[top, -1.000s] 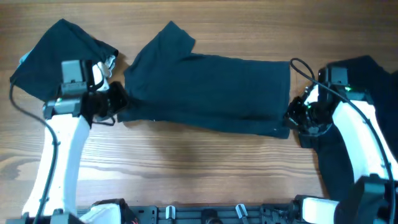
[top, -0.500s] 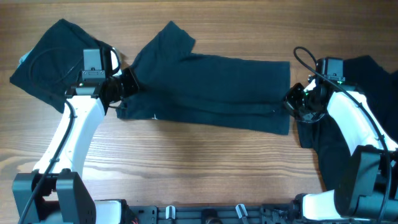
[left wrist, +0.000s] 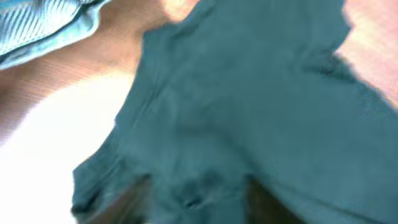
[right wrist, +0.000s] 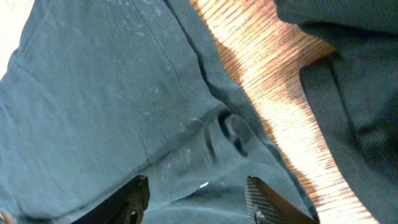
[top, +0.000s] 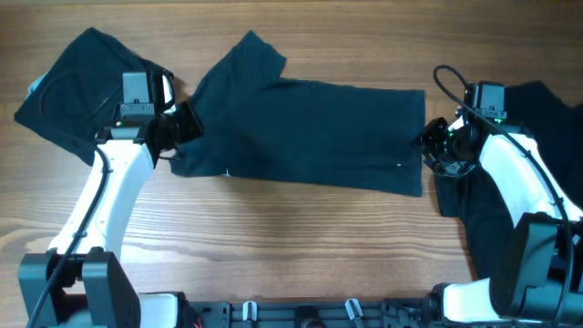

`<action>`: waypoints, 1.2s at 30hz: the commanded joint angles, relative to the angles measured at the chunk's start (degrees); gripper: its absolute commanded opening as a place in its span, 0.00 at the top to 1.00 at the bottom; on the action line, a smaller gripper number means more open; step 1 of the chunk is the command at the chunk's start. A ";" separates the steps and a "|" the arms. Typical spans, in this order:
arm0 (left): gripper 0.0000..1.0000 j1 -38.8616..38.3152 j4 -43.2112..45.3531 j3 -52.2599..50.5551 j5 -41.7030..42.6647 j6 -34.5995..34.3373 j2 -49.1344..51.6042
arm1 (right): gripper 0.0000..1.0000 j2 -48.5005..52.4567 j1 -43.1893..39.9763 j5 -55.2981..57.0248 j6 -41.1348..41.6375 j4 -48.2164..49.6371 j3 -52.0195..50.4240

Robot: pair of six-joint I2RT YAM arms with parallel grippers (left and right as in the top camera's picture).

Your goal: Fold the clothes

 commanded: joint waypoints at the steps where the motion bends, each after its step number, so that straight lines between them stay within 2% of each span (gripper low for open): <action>1: 0.31 0.13 -2.75 0.81 -4.13 2.86 0.55 | 0.44 0.81 -0.39 1.38 -5.16 -1.38 -0.20; 2: 0.30 0.13 -4.46 0.81 -4.20 4.76 0.55 | 0.43 0.81 -0.39 1.42 -5.25 -2.34 -0.20; 6: 0.27 0.13 -12.96 0.13 -8.02 4.90 0.55 | 0.42 0.81 -0.39 3.65 -6.47 -9.64 -0.26; 8: 0.27 0.13 -14.49 -0.98 -10.14 4.68 0.66 | 0.41 0.81 -0.39 6.01 -6.51 -12.02 -0.72; 11: 0.28 0.13 -12.94 -4.52 -10.58 4.72 0.76 | 0.41 0.81 -0.39 6.47 -7.89 -12.44 -4.59; 15: 0.31 0.11 -6.08 -8.09 -10.54 4.74 2.45 | 0.40 0.81 -0.39 3.06 -10.47 -7.32 -9.64; 17: 0.41 0.13 -3.41 -8.76 -10.58 5.01 4.66 | 0.40 0.81 -0.39 1.97 -10.82 -5.70 -11.02; 18: 0.54 0.13 -2.25 -8.76 -10.64 5.33 5.90 | 0.40 0.81 -0.39 2.03 -10.99 -5.53 -11.10; 19: 0.62 0.13 -1.38 -8.76 -10.62 5.97 6.69 | 0.40 0.81 -0.39 2.16 -10.97 -5.35 -11.10; 20: 0.79 0.13 0.28 -8.76 -11.69 6.47 8.37 | 0.40 0.81 -0.39 2.16 -10.99 -4.76 -11.10; 22: 0.96 0.13 1.09 -8.74 -15.74 6.43 9.66 | 0.40 0.81 -0.39 2.21 -10.97 -4.24 -11.10; 25: 0.96 0.85 1.20 -8.61 -20.81 6.45 9.46 | 0.39 0.81 -0.39 2.08 -11.34 -3.87 -11.10; 29: 0.96 2.47 1.36 -8.31 -17.73 6.43 9.31 | 0.38 0.81 -0.17 -2.01 -14.40 -3.04 -11.13; 30: 0.96 2.62 1.29 -8.20 -17.55 6.43 9.31 | 0.40 0.81 -0.13 -1.92 -14.40 -2.82 -11.13; 31: 0.96 2.62 1.29 -8.17 -17.57 6.45 9.31 | 0.49 0.81 -0.13 -2.05 -14.38 -2.34 -11.17; 32: 0.96 2.62 1.29 -8.13 -17.55 6.43 9.31 | 0.58 0.81 -0.13 -2.93 -14.43 -1.90 -11.26; 34: 0.96 2.64 0.50 -7.39 -17.53 6.23 9.31 | 0.83 0.81 -0.13 -3.69 -13.66 -2.03 -11.43; 35: 0.96 2.67 -0.17 -6.86 -17.53 6.21 9.22 | 0.87 0.81 -0.13 -4.72 -13.40 -1.97 -11.54; 36: 0.96 2.64 -1.07 -6.19 -17.53 6.21 9.18 | 0.88 0.81 -0.13 -5.25 -13.33 -1.90 -11.72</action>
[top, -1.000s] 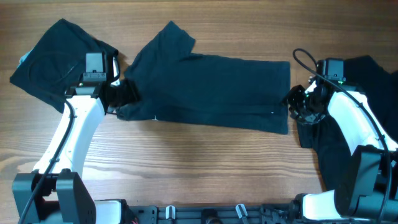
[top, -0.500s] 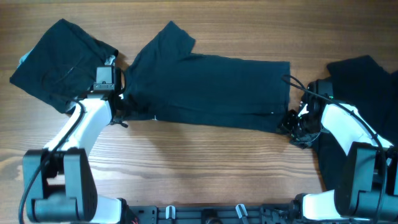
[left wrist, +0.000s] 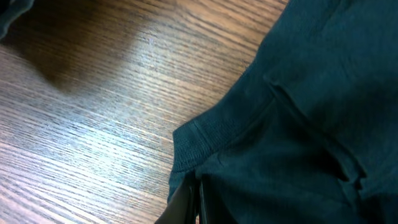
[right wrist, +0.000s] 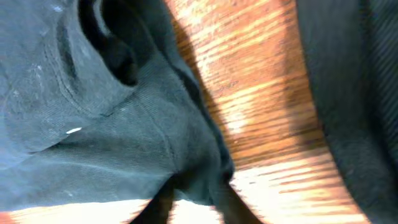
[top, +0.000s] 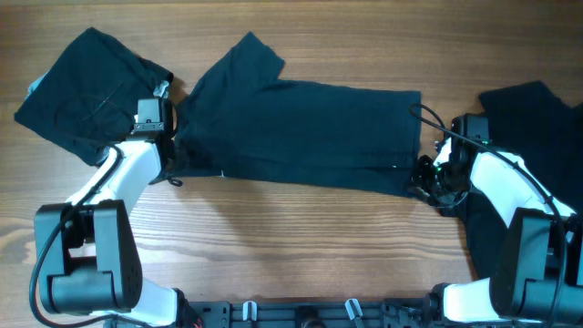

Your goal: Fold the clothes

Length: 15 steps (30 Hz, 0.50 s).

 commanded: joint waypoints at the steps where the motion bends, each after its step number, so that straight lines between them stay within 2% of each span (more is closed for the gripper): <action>1: 0.96 0.35 -2.34 2.51 -0.92 0.28 -0.24 | 0.86 0.72 -0.04 -3.41 0.52 0.35 -1.16; 2: 0.96 0.35 -2.80 2.89 -0.94 0.31 -0.37 | 0.80 0.72 -0.04 -3.13 1.14 0.44 -1.53; 3: 0.96 0.35 -2.93 3.06 -0.94 0.31 -0.61 | 0.64 0.72 -0.04 -2.45 1.31 0.59 -2.10; 4: 0.96 0.35 -2.86 3.06 -0.94 0.31 -0.70 | 0.62 0.72 -0.04 -0.76 2.19 0.96 -3.17; 6: 0.96 0.35 -3.13 3.04 -0.94 0.31 -0.70 | 0.72 0.72 -0.07 1.29 2.99 2.78 -5.31; 8: 0.96 0.37 -3.91 3.04 -1.01 0.33 -0.70 | 0.92 0.70 -0.11 1.86 2.84 3.67 -5.55; 9: 0.96 0.52 -4.57 3.06 -1.27 0.31 -0.70 | 0.96 0.55 -0.28 1.90 2.69 3.23 -5.22; 15: 0.96 2.82 -9.92 3.06 -4.83 -1.73 -2.25 | 0.96 -2.27 -1.49 9.38 0.79 -12.81 1.40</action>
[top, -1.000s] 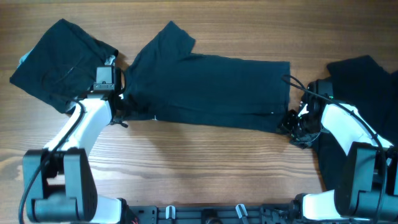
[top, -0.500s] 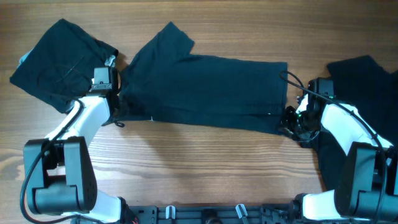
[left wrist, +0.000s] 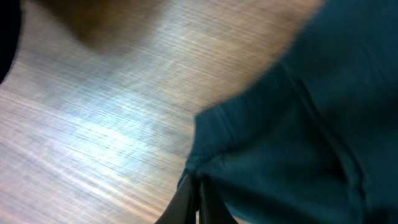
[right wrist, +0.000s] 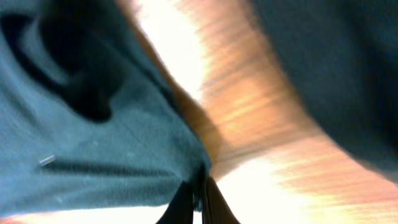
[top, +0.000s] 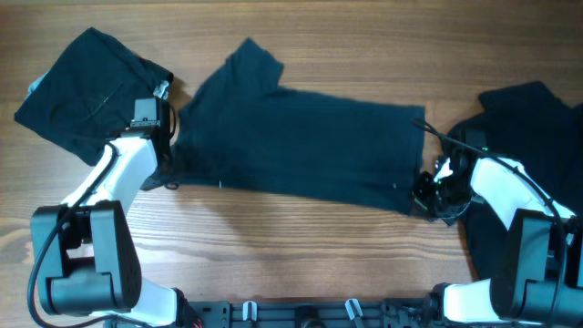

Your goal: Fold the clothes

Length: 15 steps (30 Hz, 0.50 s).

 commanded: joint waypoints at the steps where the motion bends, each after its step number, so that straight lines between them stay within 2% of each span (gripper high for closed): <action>1: 0.96 2.14 -1.99 0.87 -3.45 -2.43 -2.75 | 0.95 -2.34 -0.57 8.63 -1.62 -6.62 4.55; 3: 0.96 2.58 -2.40 0.87 -3.21 -2.91 -4.11 | 0.93 -3.06 -0.57 9.07 -2.75 -7.91 5.11; 4: 0.96 2.62 -2.43 0.87 -2.97 -2.78 -4.96 | 0.75 -3.28 -0.55 8.79 -3.17 -7.87 5.14; 5: 0.89 2.60 -2.43 0.90 -2.43 -2.75 -5.73 | 0.63 -3.32 -0.55 8.24 -4.24 -7.61 5.16; 6: 0.78 2.60 -2.43 0.90 -1.36 -2.78 -6.40 | 0.57 -3.32 -0.57 8.20 -4.33 -7.23 5.16; 7: 0.72 2.60 -2.43 0.90 0.92 -2.75 -7.56 | 0.55 -3.32 -0.59 8.22 -4.57 -6.71 5.18; 9: 0.69 2.60 -2.45 0.90 3.89 -2.67 -9.31 | 0.55 -3.32 -0.74 8.20 -4.59 -6.71 5.75; 11: 0.71 2.60 -2.58 0.90 8.11 -2.32 -11.10 | 0.54 -3.32 -1.16 8.20 -4.46 -7.50 7.02; 15: 0.74 0.96 -2.58 0.83 24.11 0.55 -12.44 | 0.54 -3.43 -2.67 4.52 -6.43 -9.07 11.61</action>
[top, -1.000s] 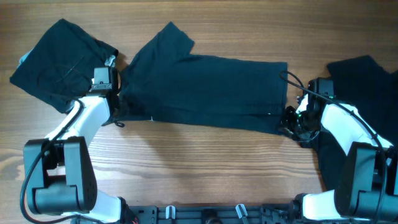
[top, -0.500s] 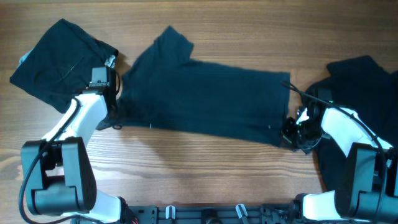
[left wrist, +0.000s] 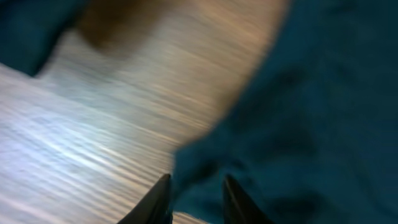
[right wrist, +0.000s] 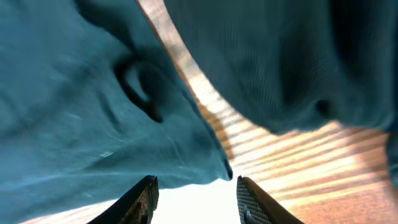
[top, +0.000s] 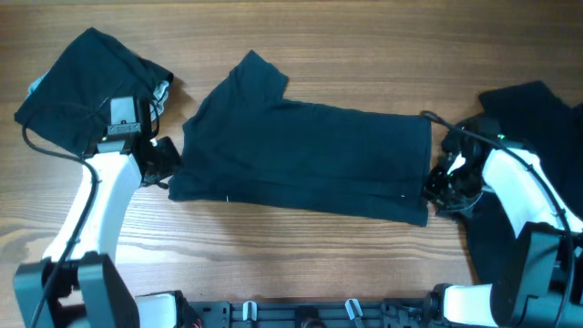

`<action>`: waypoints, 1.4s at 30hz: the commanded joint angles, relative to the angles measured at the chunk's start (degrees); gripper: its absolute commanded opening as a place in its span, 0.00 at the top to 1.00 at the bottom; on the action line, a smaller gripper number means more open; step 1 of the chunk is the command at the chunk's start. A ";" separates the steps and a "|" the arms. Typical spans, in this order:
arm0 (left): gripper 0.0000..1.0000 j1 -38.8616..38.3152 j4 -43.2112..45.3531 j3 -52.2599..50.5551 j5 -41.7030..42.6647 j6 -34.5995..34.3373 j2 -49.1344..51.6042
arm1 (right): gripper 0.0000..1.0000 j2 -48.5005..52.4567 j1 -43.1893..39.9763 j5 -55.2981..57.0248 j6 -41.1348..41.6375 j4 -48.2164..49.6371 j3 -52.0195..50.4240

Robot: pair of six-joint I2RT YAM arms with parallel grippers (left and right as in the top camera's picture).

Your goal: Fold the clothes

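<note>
A dark navy T-shirt (top: 301, 155) lies spread flat across the middle of the table, with one sleeve pointing to the far left. My left gripper (top: 166, 157) is open at the shirt's near-left corner. The left wrist view is blurred and shows the shirt's edge (left wrist: 298, 112) just ahead of the spread fingers (left wrist: 158, 198). My right gripper (top: 435, 193) is open at the near-right corner. In the right wrist view that corner of the shirt (right wrist: 81, 106) lies loose just beyond the gripper (right wrist: 197, 202).
A crumpled dark garment (top: 82, 77) lies at the far left, behind my left arm. Another dark garment (top: 537, 146) covers the right edge under my right arm, and it fills the upper right of the right wrist view (right wrist: 267, 56). Bare wooden table (top: 301, 264) runs along the front.
Both grippers were shut on the shirt's near corners and now stand open, with the corners let go. The shirt lies flatter and wider. My left gripper sits slightly further left.
Both grippers first hovered open over the shirt's two ends. Then each was shut on a near corner. The shirt was then drawn taut and slightly shifted between them. Now it lies released and spread flat.
</note>
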 commanded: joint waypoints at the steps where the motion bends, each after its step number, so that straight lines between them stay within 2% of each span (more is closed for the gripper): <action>1: 0.73 -2.43 -0.04 0.79 14.69 2.51 -0.92 | 0.54 -1.03 -1.36 -5.03 -3.39 -0.26 5.27; 3: 0.72 -4.87 -0.07 0.79 14.64 4.26 0.20 | 0.54 -1.22 -1.53 -8.63 -4.81 -0.07 6.82; 7: 0.63 -9.79 0.31 0.79 14.43 6.16 4.11 | 0.53 -1.62 -1.53 -10.67 -5.11 0.22 7.50; 16: 0.64 -12.87 3.26 0.79 11.41 7.19 13.29 | 0.53 -1.62 -1.53 -10.62 -5.55 0.83 7.48; 19: 0.72 -12.85 3.78 0.79 11.39 7.19 14.23 | 0.52 -1.62 -1.53 -10.60 -5.51 1.20 7.48; 20: 0.77 -12.85 3.96 0.79 11.39 7.17 14.27 | 0.52 -1.62 -1.53 -10.43 -5.49 1.29 7.48; 22: 0.96 -12.85 4.13 0.79 11.37 7.17 14.27 | 0.53 -1.62 -1.53 -10.43 -5.55 1.31 7.45; 30: 0.96 -12.81 0.42 4.35 11.37 7.15 11.89 | 0.54 -1.62 -1.53 -10.43 -6.03 2.69 7.45; 31: 0.94 -12.81 -0.13 5.11 11.41 7.13 11.50 | 0.53 -1.62 -1.53 -10.40 -6.12 2.82 7.45; 32: 0.71 -12.81 -0.98 6.08 11.43 7.13 11.10 | 0.51 -1.62 -1.53 -10.45 -6.10 3.23 7.45; 33: 0.54 -12.81 -1.88 6.91 11.45 7.13 10.91 | 0.46 -1.62 -1.53 -10.43 -6.14 4.35 7.45; 34: 0.50 -12.81 -3.63 8.48 11.63 7.15 10.82 | 0.39 -1.62 -1.53 -11.02 -6.58 6.71 7.52; 35: 0.50 -12.81 -4.94 10.19 11.58 7.21 10.82 | 0.35 -1.57 -1.53 -12.57 -8.94 8.24 7.82; 39: 0.49 -12.81 -7.15 20.72 11.39 10.91 10.82 | 0.35 -0.04 -1.53 -12.17 -8.48 11.37 10.93; 42: 0.49 -12.81 -1.81 27.74 11.17 11.69 10.84 | 0.33 1.49 -1.53 -12.15 -8.55 10.47 15.74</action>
